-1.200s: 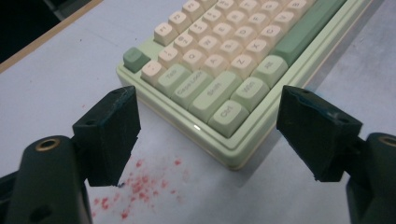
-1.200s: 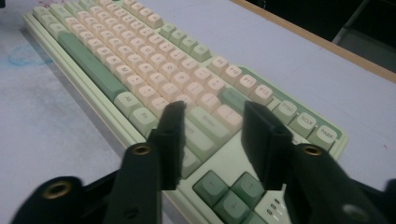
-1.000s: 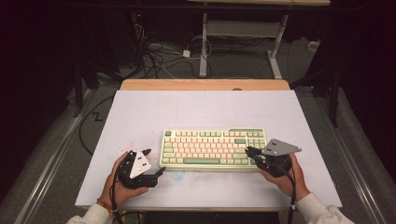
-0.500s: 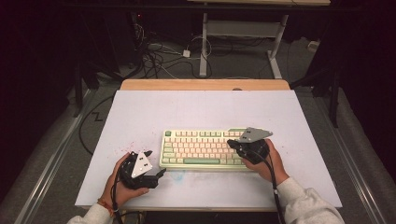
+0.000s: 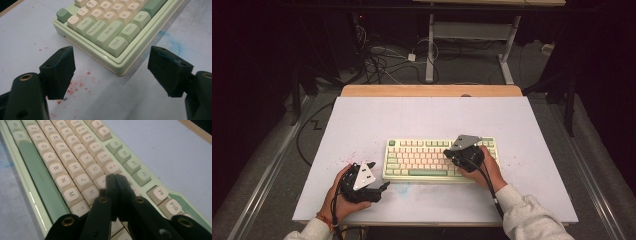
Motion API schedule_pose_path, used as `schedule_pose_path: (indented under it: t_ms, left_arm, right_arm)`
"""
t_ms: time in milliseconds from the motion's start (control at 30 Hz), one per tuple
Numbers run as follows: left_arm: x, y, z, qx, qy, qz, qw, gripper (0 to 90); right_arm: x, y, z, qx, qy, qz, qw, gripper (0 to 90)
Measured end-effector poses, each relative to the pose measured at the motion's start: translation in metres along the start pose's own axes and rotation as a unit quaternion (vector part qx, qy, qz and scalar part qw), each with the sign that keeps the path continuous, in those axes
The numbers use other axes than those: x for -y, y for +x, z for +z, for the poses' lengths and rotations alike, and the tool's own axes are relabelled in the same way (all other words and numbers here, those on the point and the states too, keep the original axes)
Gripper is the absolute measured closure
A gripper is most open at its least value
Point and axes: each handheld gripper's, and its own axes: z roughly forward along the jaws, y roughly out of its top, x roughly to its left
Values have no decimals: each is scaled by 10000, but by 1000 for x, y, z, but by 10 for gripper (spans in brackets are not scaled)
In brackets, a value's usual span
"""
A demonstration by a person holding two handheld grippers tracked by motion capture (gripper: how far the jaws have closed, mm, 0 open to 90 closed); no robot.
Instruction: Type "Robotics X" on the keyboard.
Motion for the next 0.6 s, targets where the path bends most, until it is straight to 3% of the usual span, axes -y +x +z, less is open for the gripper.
schedule_pose_path:
  t_ms: [467,600]
  left_arm:
    - [0,0,0,12,8,77,10000,209]
    - [0,0,0,25,6,81,10000,209]
  right_arm:
    - [-1,0,12,34,267,-64,9996,900]
    - [-1,-1,10,0,228,29,9997,900]
